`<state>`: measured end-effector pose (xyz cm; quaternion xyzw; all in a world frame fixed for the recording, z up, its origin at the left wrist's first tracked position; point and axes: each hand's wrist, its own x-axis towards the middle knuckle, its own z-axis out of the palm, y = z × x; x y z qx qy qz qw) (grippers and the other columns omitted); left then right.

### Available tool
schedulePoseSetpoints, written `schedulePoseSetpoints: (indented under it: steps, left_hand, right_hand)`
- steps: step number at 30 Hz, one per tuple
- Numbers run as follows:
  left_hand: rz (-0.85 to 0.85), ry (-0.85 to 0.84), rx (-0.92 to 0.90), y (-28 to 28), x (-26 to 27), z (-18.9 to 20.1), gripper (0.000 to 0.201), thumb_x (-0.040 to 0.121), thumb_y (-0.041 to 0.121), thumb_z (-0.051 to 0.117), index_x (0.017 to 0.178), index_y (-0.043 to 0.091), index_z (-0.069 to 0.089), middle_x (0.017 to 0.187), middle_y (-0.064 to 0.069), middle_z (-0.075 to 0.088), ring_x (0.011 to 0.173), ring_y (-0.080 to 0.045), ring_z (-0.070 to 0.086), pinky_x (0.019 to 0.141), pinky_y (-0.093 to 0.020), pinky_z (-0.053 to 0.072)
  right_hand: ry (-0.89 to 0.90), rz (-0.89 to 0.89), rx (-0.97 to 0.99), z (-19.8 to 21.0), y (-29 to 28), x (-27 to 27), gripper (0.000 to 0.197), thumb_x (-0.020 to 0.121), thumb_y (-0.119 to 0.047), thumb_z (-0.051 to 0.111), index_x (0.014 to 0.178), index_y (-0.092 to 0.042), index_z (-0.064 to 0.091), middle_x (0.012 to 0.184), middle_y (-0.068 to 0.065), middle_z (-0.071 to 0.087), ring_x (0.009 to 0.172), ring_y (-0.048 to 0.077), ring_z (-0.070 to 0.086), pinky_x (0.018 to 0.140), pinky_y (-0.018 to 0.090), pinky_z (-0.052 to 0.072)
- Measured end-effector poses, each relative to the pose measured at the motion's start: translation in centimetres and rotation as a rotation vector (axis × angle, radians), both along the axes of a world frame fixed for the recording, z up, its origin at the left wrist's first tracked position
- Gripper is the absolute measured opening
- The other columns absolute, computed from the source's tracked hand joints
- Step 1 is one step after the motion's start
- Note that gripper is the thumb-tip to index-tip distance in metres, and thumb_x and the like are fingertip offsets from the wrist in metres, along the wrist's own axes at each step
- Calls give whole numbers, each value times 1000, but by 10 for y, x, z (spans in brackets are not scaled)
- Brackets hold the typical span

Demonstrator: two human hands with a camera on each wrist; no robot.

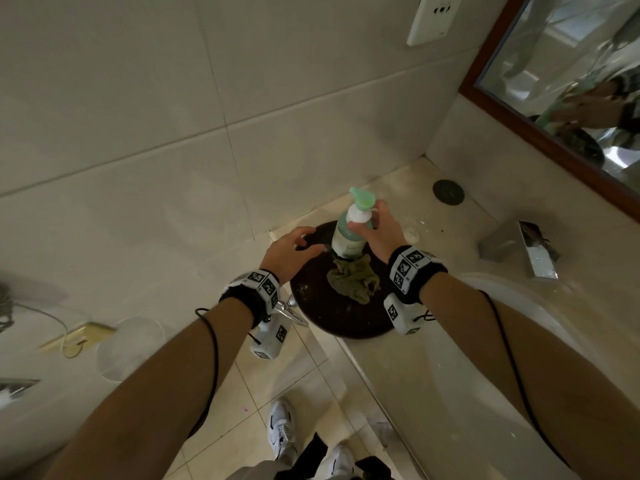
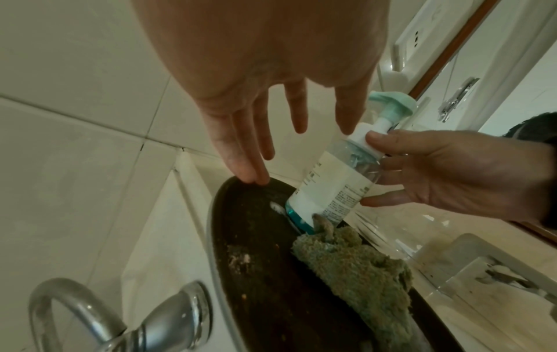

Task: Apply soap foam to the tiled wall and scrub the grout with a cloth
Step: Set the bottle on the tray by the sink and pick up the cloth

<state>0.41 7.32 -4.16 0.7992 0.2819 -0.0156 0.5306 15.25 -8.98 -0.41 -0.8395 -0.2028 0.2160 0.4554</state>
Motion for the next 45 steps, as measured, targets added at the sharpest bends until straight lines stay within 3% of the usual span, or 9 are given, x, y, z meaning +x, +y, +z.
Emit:
schedulePoseSetpoints:
  steps: [6,11,15,19,27,33,38,42,45]
  left_hand:
    - [10,-6,-2,-5,-4,5,46,84,59,65,127,48,53,120,3,62,107,-24,64,97,-46,54]
    - [16,-17,-26,-12,-10,6,47,82,61,66,126,49,53,119,4,60,105,-23,65,95,-46,55]
    - [14,-15,-23,-21,-13,4,45,86,58,65,128,48,52,121,5,60,105,-21,65,94,-44,55]
    - [27,-14,-35,-29,-20,-1,46,87,54,67,130,44,53,121,3,60,100,-20,67,92,-42,57]
    - [27,-14,-43,-28,-32,-7,49,86,56,67,131,41,53,119,3,63,81,-18,72,87,-41,59]
    - [9,-31,-49,-21,-35,-7,50,86,56,66,132,40,53,118,4,62,82,-17,72,89,-43,58]
    - [-42,-38,-40,-24,-32,-4,47,88,55,64,131,40,52,118,4,61,84,-17,71,89,-42,58]
    - [-97,-56,-49,-31,-24,4,38,89,54,63,124,41,53,117,3,61,85,-17,69,81,-31,58]
    - [-147,-101,-36,-38,-19,9,41,91,49,63,129,34,55,113,1,65,87,-15,68,72,-22,53]
  right_hand:
    - [51,37,-2,-5,-12,-7,63,80,-38,75,134,-27,44,127,-2,60,119,19,56,104,45,46]
    - [78,-78,-58,-6,-29,-11,80,81,-41,76,144,-20,31,116,0,57,106,20,58,95,39,50]
    - [20,-16,-289,-17,-47,-17,80,79,-46,74,142,-17,36,109,3,61,101,23,62,95,44,51]
    - [-128,234,-602,-22,-51,-34,73,81,-56,67,139,-18,42,124,5,62,113,27,60,97,40,46]
    - [-168,303,-765,-42,-46,-53,66,82,-56,64,133,-16,50,128,9,59,117,30,57,97,39,46]
    - [-146,235,-732,-41,-44,-56,52,89,-49,60,129,-16,56,124,8,62,115,31,58,97,38,47]
    - [-54,169,-673,-31,-46,-60,63,88,-49,61,139,-15,48,133,8,57,123,31,53,102,39,44]
    - [-26,134,-538,-22,-50,-62,28,88,-28,63,112,-14,60,110,10,65,107,31,60,90,37,47]
    - [62,83,-371,-14,-52,-61,20,85,-12,62,104,-17,63,97,7,67,95,28,63,84,37,51]
